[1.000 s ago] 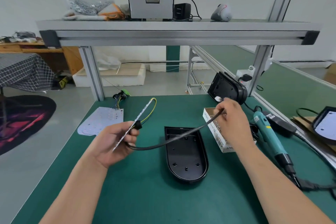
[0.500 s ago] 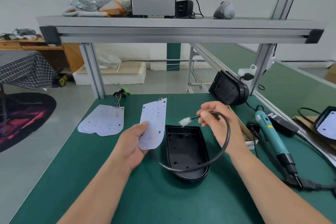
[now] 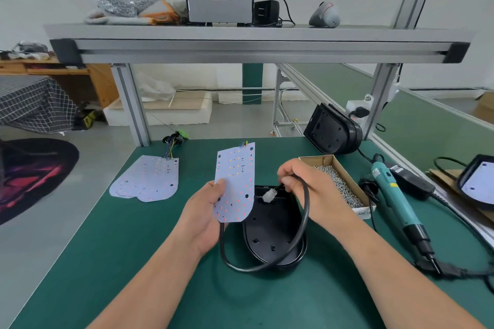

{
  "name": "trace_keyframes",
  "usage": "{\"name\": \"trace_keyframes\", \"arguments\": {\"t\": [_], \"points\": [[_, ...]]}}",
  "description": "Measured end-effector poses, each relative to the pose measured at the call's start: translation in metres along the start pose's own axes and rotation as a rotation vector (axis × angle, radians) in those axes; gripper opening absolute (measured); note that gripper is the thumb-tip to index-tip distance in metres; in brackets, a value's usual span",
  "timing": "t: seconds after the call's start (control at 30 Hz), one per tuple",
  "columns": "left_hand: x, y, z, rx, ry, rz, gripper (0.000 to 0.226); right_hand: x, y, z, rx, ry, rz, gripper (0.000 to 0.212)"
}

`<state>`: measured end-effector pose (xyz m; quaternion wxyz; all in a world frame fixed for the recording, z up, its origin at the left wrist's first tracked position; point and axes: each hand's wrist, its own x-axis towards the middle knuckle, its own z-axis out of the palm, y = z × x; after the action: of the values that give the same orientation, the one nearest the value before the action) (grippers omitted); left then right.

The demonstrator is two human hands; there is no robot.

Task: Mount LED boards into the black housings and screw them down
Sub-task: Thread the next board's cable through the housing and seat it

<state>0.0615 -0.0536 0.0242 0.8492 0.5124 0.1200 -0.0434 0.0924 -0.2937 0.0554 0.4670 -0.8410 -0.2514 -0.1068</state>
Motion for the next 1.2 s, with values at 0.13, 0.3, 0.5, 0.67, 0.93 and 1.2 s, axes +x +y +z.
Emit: {"name": "trace_keyframes", "arguments": {"t": [0.13, 0.3, 0.5, 0.67, 0.93, 1.2], "points": [[0.000, 0.000, 0.003, 0.033, -0.032, 0.025, 0.040, 0.001, -0.005, 0.003, 0.052, -0.064, -0.055, 0.023], [0.000, -0.002, 0.005, 0.025, -0.054, 0.039, 0.045, 0.001, -0.001, 0.014, 0.042, -0.020, -0.143, 0.015], [-0.001, -0.001, 0.007, 0.010, -0.042, 0.067, 0.045, 0.002, 0.013, 0.019, 0.061, 0.043, 0.020, 0.014], [-0.004, 0.002, 0.010, -0.008, -0.077, 0.110, 0.047, 0.005, 0.018, 0.023, -0.104, 0.029, 0.012, 0.014], [-0.012, 0.000, 0.018, 0.025, -0.153, 0.192, 0.020, 0.005, 0.019, 0.005, 0.272, -0.202, 0.139, 0.036], [-0.013, -0.001, 0.021, 0.022, -0.090, 0.164, 0.017, 0.009, 0.018, 0.007, 0.762, -0.136, 0.459, 0.038]]}}
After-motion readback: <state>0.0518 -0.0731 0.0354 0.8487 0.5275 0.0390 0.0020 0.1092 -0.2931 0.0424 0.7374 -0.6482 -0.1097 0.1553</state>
